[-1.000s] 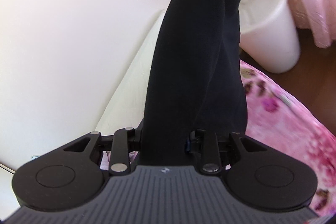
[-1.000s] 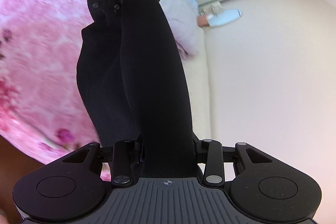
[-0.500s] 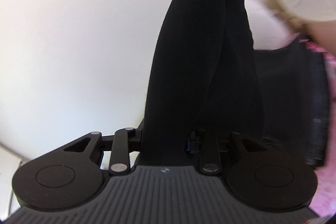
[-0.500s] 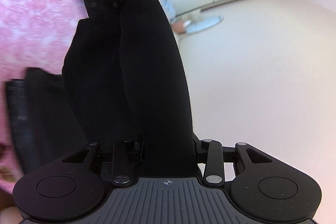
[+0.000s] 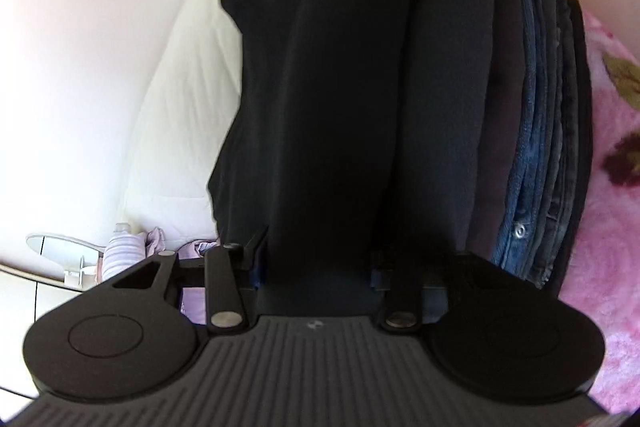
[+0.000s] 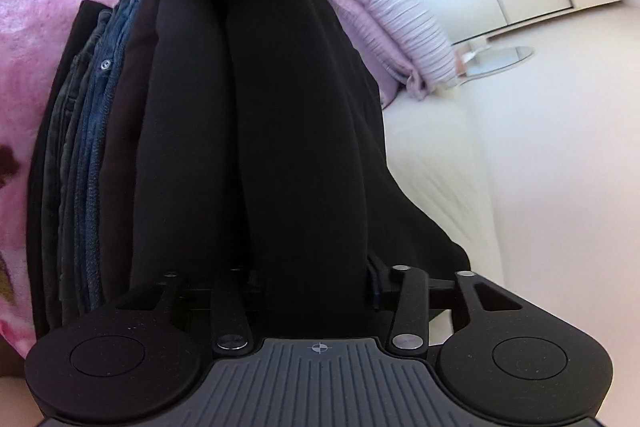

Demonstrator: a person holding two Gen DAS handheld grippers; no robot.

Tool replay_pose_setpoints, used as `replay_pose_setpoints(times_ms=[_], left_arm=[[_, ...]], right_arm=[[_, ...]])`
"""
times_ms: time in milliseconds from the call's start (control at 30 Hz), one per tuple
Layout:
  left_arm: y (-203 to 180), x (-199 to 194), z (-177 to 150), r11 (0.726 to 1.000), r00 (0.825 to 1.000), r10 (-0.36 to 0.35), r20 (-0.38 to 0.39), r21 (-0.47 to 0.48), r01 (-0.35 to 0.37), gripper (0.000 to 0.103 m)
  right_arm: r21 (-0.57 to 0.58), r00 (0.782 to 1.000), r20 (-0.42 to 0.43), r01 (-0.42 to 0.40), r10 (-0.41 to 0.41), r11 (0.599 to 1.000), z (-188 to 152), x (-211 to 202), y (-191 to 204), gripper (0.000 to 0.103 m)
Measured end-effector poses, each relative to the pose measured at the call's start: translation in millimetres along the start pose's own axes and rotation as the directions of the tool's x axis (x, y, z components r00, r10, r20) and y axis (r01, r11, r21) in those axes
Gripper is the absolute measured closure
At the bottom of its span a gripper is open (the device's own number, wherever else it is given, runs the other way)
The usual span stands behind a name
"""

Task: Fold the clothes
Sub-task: 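Lower the jacket onto the clothes stack and open both tools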

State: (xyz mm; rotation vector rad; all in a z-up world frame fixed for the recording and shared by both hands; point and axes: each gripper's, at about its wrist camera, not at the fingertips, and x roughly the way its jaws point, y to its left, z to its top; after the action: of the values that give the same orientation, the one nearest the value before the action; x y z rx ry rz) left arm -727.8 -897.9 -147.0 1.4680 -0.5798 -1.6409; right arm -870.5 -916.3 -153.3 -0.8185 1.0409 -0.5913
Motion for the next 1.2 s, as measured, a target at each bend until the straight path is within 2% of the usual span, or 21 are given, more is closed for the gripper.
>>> replay_pose_setpoints(times_ms=[167, 200, 233, 333, 433, 533, 600, 667, 733, 800, 833, 900, 1033, 1100, 1167, 1200], left_arm=[[10, -6, -12, 1.000, 1.000, -0.031, 0.001, 0.002, 0.031, 0.060], [6, -3, -8, 0.999, 0.999, -0.041, -0.010, -0.006, 0.041, 0.065], [7, 0, -6, 0.999, 0.999, -0.047, -0.018, -0.015, 0.047, 0.067], [16, -5, -4, 0.999, 0.999, -0.037, -0.010, -0.026, 0.036, 0.072], [21, -27, -7, 0.999, 0.999, -0.001, 0.034, -0.047, 0.003, 0.073], [-3, -20, -7, 0.998, 0.999, -0.046, 0.009, -0.032, 0.047, 0.073], [-19, -14, -6, 0.999, 0.999, -0.043, -0.004, 0.000, 0.043, 0.071], [-23, -15, -4, 1.000, 1.000, -0.025, -0.013, 0.014, 0.026, 0.070], [-16, -21, -3, 1.000, 0.999, -0.027, -0.027, -0.014, 0.027, 0.065], [-12, -28, -5, 0.999, 0.999, -0.033, -0.044, -0.043, 0.031, 0.064], [-11, -31, -7, 0.998, 0.998, -0.037, -0.052, -0.061, 0.034, 0.063], [-10, -37, -9, 0.994, 0.996, -0.048, -0.070, -0.104, 0.041, 0.063], [4, -31, -8, 0.976, 0.988, -0.108, -0.106, -0.202, 0.085, 0.066], [15, -17, -6, 0.972, 0.982, -0.140, -0.123, -0.205, 0.113, 0.065], [15, -21, 3, 0.969, 0.979, -0.151, -0.139, -0.215, 0.119, 0.065], [23, -25, -2, 0.963, 0.977, -0.157, -0.145, -0.242, 0.119, 0.063]], right_arm=[[-0.053, 1.000, -0.012, 0.006, -0.007, 0.999, 1, -26, -7, 0.050], [-0.050, 1.000, -0.026, 0.000, -0.001, 0.999, 3, -26, -10, 0.051], [-0.023, 0.999, -0.044, -0.020, 0.019, 1.000, 5, -23, -17, 0.051], [0.094, 0.991, -0.093, -0.085, 0.094, 0.992, 10, -20, -40, 0.061], [0.140, 0.996, -0.068, -0.044, 0.054, 0.989, 11, -43, -61, 0.063], [0.134, 0.995, -0.070, -0.061, 0.071, 0.989, 10, -56, -44, 0.063], [0.087, 0.992, -0.085, -0.090, 0.098, 0.992, 7, -49, -20, 0.063], [0.035, 0.993, -0.081, -0.078, 0.080, 0.996, 10, -45, -14, 0.060], [0.008, 0.996, -0.074, -0.056, 0.057, 0.998, 6, -50, -15, 0.054], [0.008, 0.996, -0.075, -0.054, 0.054, 0.999, 1, -55, -20, 0.041], [0.012, 0.995, -0.078, -0.056, 0.057, 0.998, -2, -58, -23, 0.041], [0.022, 0.994, -0.086, -0.060, 0.062, 0.998, -9, -62, -28, 0.032], [0.078, 0.990, -0.114, -0.076, 0.084, 0.994, -16, -58, -25, 0.029], [0.113, 0.987, -0.127, -0.081, 0.095, 0.990, -17, -53, -16, 0.029], [0.152, 0.984, -0.144, -0.085, 0.107, 0.985, -15, -52, -14, 0.027], [0.183, 0.981, -0.156, -0.089, 0.118, 0.979, -14, -53, -16, 0.026]])
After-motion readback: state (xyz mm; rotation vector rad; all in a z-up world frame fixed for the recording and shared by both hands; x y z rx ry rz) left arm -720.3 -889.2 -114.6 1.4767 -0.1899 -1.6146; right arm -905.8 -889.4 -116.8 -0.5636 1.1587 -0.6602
